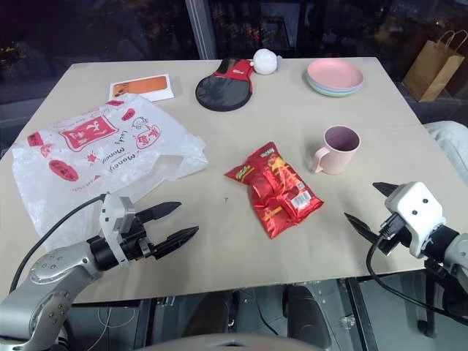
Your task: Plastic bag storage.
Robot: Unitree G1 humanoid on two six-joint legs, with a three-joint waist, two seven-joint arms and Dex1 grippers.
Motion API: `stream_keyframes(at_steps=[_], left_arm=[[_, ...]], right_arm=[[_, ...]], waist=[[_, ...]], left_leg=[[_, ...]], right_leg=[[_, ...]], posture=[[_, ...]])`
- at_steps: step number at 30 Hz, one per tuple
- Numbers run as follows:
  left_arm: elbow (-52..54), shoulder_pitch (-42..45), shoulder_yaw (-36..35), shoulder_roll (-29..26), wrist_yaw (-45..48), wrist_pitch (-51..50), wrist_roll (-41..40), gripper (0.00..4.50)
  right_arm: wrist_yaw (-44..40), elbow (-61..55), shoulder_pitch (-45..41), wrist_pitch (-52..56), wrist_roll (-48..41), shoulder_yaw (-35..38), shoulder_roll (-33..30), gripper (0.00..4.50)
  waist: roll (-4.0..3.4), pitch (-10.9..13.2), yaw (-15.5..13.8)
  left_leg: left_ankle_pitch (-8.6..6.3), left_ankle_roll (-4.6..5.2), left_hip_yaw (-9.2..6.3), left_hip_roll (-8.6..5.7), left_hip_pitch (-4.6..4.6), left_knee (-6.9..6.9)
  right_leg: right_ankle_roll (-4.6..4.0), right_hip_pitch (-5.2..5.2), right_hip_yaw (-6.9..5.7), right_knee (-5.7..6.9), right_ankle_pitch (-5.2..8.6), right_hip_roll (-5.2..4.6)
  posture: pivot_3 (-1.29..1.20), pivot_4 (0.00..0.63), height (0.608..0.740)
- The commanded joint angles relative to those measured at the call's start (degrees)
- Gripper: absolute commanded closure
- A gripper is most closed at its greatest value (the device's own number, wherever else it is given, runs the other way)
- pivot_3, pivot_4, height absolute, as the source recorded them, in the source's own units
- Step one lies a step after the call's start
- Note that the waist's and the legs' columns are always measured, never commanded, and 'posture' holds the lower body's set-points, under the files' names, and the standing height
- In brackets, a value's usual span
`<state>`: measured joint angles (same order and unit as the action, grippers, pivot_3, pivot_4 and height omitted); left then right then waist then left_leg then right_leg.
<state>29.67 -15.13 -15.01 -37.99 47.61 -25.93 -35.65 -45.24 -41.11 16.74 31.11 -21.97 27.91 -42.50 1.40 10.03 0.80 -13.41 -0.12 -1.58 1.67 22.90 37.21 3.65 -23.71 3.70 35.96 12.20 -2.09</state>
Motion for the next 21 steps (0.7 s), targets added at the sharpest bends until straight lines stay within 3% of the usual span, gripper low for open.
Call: stream_keyframes(at_steps=[1, 3, 6, 12, 21], left_arm=[[2.39, -0.56, -1.68, 0.72, -1.00, 1.28, -0.56, 0.04], [3.51, 0.97, -2.86, 2.78, -5.72, 0.18, -1.33, 0.04], [2.46, 6.35, -2.21, 5.08, -14.25, 2.66, 5.73, 0.04], [-2.91, 11.07, 1.18, 2.18, -25.13, 9.56, 27.65, 0.04], [-13.37, 7.79, 1.79, -4.78, -29.06, 20.84, 46.03, 0.04]], right_arm=[[-0.42, 0.23, -0.35, -1.72, -0.79, 1.61, -0.52, 0.01], [-0.52, 0.03, -1.90, -1.69, -3.11, 0.95, 0.20, 0.01], [-1.87, -3.79, -4.57, -4.24, -6.13, -2.92, 0.96, 0.01], [-3.24, -7.35, -8.77, -6.13, -7.70, -12.65, 0.64, 0.01], [-2.46, -5.34, -13.14, -8.53, -4.27, -20.98, 0.81, 0.01]], waist=[[0.00, 0.00, 0.00], [0.00, 0.00, 0.02], [0.01, 0.01, -0.06], [0.03, 0.00, 0.10], [0.09, 0.01, -0.21]], left_leg=[[0.00, 0.00, 0.00, 0.00, 0.00, 0.00], [0.00, 0.00, 0.03, 0.00, -0.02, 0.00], [0.00, 0.01, 0.00, 0.01, -0.05, 0.03], [0.00, 0.00, -0.01, 0.04, -0.07, 0.03], [0.00, -0.01, 0.02, 0.04, -0.05, -0.04]], right_leg=[[0.00, 0.00, 0.00, 0.00, 0.00, 0.00], [0.00, 0.01, 0.03, -0.01, 0.00, 0.00], [0.02, 0.02, 0.03, 0.04, -0.02, 0.04], [0.01, 0.05, 0.08, 0.05, -0.01, 0.15], [0.00, -0.01, 0.08, 0.00, -0.01, 0.10]], posture=[[0.00, 0.150, 0.740], [0.00, 0.150, 0.740], [0.00, 0.150, 0.740], [0.00, 0.150, 0.740], [0.00, 0.150, 0.740]])
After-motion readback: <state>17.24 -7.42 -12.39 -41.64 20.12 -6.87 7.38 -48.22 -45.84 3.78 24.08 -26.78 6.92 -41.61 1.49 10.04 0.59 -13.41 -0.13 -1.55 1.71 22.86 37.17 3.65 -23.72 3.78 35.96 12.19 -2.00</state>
